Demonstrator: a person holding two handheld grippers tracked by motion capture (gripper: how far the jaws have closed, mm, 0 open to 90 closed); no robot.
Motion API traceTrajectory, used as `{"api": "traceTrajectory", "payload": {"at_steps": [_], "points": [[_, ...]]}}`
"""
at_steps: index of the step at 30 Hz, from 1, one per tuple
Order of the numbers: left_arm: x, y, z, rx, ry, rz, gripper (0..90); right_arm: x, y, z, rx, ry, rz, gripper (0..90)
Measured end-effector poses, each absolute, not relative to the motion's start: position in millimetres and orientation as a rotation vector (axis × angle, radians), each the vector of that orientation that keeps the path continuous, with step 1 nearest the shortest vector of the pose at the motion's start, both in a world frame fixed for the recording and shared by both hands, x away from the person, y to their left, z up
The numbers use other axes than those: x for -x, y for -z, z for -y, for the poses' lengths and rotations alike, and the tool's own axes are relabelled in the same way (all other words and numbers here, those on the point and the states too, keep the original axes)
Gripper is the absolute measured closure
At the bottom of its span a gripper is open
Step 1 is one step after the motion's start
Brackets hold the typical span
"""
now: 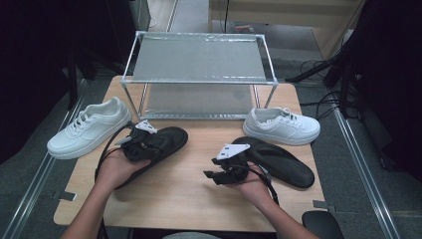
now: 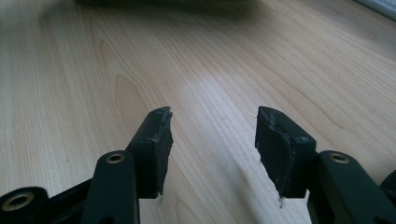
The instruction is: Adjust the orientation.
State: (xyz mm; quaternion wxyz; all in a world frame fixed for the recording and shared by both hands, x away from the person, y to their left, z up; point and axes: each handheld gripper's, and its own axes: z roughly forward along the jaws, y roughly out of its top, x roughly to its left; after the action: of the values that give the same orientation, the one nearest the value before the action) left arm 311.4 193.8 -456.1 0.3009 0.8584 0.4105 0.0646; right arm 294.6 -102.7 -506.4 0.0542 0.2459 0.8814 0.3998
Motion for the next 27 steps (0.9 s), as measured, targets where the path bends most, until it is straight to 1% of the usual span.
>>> {"api": "traceTrajectory", "payload": {"at_steps": [6, 11, 18, 27], "points": [[-317.4, 459.1, -168.1, -2.295, -0.141, -1.102, 79.9, -297.4, 504.4, 107.1, -0.777, -1.247, -2.658, 46.7], [-317.1, 460.0, -146.6, -2.294, -0.123, -1.065, 79.9, -300.2, 503.4, 111.7, -0.801, -1.261, -2.638, 46.8], [-316.1, 475.3, -118.0, -2.285, -0.076, -1.022, 79.5, -302.1, 503.7, 115.5, -0.84, -1.264, -2.626, 46.8], [-320.9, 497.2, -112.7, -2.232, -0.086, -0.988, 80.3, -301.0, 505.4, 115.3, -0.848, -1.255, -2.631, 46.9]]}}
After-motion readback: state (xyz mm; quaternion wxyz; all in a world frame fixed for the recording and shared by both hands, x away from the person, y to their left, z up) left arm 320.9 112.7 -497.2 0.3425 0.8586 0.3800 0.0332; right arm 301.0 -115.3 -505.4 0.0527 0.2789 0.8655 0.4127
